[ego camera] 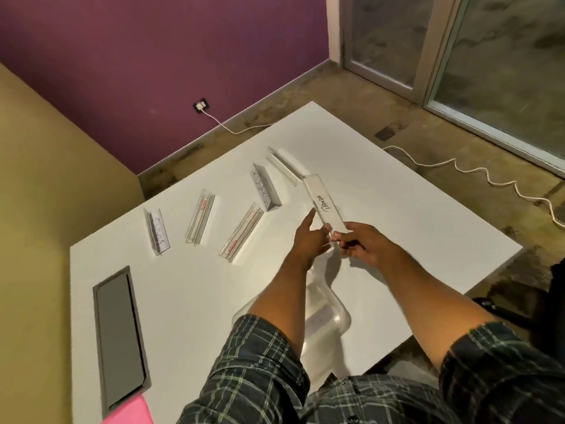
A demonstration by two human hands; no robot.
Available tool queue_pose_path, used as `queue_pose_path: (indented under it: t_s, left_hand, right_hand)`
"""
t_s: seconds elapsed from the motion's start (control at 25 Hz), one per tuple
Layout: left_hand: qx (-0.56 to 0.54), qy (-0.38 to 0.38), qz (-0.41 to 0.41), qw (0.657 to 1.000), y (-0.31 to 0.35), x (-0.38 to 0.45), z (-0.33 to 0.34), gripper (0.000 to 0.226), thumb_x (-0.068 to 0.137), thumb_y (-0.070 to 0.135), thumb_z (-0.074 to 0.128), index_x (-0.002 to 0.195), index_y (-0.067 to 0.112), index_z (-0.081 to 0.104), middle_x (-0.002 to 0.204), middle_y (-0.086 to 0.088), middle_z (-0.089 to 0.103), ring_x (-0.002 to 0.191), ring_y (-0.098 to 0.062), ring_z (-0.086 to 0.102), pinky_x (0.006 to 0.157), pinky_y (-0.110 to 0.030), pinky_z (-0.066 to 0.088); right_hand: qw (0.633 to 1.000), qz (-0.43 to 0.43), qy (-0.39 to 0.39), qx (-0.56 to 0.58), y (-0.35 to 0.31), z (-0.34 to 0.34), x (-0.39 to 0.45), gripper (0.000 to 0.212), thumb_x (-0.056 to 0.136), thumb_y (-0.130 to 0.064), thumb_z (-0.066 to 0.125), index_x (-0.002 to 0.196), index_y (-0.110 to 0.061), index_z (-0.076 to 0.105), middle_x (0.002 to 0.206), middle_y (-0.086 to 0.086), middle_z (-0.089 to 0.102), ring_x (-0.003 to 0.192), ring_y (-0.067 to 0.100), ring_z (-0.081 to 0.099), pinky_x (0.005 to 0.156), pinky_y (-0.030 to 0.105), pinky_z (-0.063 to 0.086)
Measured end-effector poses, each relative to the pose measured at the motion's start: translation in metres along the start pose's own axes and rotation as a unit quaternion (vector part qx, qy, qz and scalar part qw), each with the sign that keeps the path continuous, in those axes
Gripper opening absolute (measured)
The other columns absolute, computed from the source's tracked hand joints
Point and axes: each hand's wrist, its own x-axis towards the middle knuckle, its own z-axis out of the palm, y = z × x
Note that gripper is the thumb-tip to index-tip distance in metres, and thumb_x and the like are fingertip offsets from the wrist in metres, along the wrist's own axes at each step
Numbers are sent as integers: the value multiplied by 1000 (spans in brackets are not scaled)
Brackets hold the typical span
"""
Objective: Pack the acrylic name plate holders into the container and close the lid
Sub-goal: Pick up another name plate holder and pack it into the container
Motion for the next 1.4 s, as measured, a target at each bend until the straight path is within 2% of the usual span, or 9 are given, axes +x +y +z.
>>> queue_pose_path:
  t_s: [0.12,0.24,0.36,0.48,0.6,0.92,1.08,1.24,1.4]
  left_hand:
    - [27,2,-2,1000,5,-18,-41,66,91,4,62,144,40,46,104,-2,75,76,-17,70,69,-30,60]
    - [81,7,-18,997,12,-35,-86,68,86,-6,54,139,36,55,102,-4,75,79,-19,66,90,-41,56]
    - [138,-5,-56,989,15,-57,-125,65,86,-10,46,133,32,62,92,-3,73,68,-14,62,83,-36,54]
    - [206,-44,-97,973,9,-79,-156,52,89,-7,50,127,25,66,88,-1,75,69,-13,62,82,-34,55]
    - [274,-77,-132,949,-4,-98,-175,45,88,-7,53,127,12,66,92,-7,73,79,-18,63,91,-38,54]
    - [371,-157,-164,900,-29,-113,-173,44,89,-9,59,129,8,66,108,-10,68,80,-11,63,82,-28,53]
    - [365,-187,-186,893,-38,-112,-172,45,89,-9,63,130,6,64,108,-11,67,75,-9,62,75,-27,53]
    - [373,-187,-203,886,-54,-110,-165,46,83,-4,74,127,6,66,107,-13,69,86,-18,62,95,-38,52]
    - [496,-199,-162,829,-77,-103,-151,44,79,10,81,122,10,69,98,-4,66,84,-18,57,74,-30,50]
  right_hand:
    - [983,-18,-65,-169,2,27,-4,41,79,-8,82,117,-1,70,87,13,74,68,18,67,64,27,56]
    - [949,-70,-59,-301,-9,44,-8,47,67,-31,90,105,-9,75,89,12,77,75,20,72,76,35,56]
    - [922,-181,17,-342,-21,46,0,53,58,-35,95,98,-12,70,75,5,67,57,9,64,58,26,54]
    - [843,-297,23,-447,-28,45,8,66,52,-45,97,107,-33,64,88,-7,58,60,0,55,58,15,51]
    - [728,-330,-100,-593,-33,54,10,86,49,-63,91,127,-50,56,116,-18,58,95,5,60,86,32,54]
    - [430,-261,-303,-810,2,91,-2,79,57,-71,80,129,-44,61,120,-20,64,114,8,53,101,35,42]
    - [360,-274,-355,-818,33,92,-12,76,57,-73,72,124,-39,64,108,-17,70,96,9,63,87,31,47]
    - [322,-277,-366,-828,52,82,-15,74,68,-66,70,132,-33,59,118,-10,69,105,17,64,88,34,49]
    - [251,-272,-353,-859,70,77,-12,69,78,-61,68,136,-28,51,123,-3,66,112,23,62,92,38,48]
